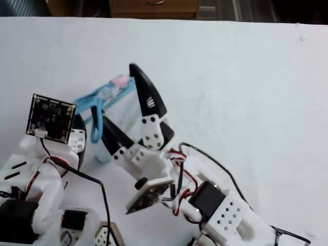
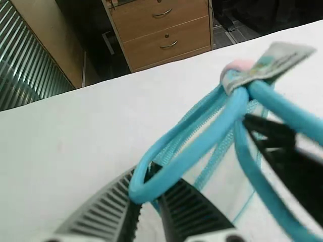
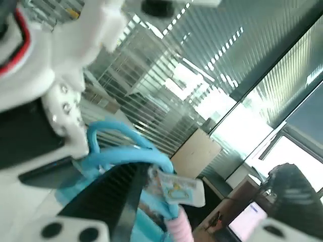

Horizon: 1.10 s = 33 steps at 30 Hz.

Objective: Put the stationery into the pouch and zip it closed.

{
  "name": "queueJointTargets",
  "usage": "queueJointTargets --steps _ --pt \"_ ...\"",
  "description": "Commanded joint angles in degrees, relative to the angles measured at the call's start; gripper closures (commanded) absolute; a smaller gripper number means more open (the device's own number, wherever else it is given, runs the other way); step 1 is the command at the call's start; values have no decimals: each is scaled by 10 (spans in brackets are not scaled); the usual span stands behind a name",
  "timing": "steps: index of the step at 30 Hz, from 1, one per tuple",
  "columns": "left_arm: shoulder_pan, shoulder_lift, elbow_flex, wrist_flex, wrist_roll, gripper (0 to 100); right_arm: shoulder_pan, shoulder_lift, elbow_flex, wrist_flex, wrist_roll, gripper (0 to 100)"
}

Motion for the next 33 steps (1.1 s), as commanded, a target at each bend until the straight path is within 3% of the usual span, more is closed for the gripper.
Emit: queueJointTargets --steps 1,8,16,19,23,26,29,33 --pt "-3 4 8 6 -4 978 -17 0 -33 -7 7 625" --pt "8 4 6 5 -5 978 -23 73 -50 -17 6 625" --pt "23 4 7 6 -5 978 -21 131 -107 -101 7 630" --pt "24 4 4 6 -5 978 -21 132 -107 -101 7 721" --pt "24 4 3 6 -5 978 -20 129 -111 -104 7 991" --pt "24 4 3 6 -5 978 -13 129 -117 -104 6 936" --pt "24 3 3 6 -5 978 0 129 -128 -119 6 988" --pt "24 3 3 6 -5 978 11 129 -149 -143 6 982"
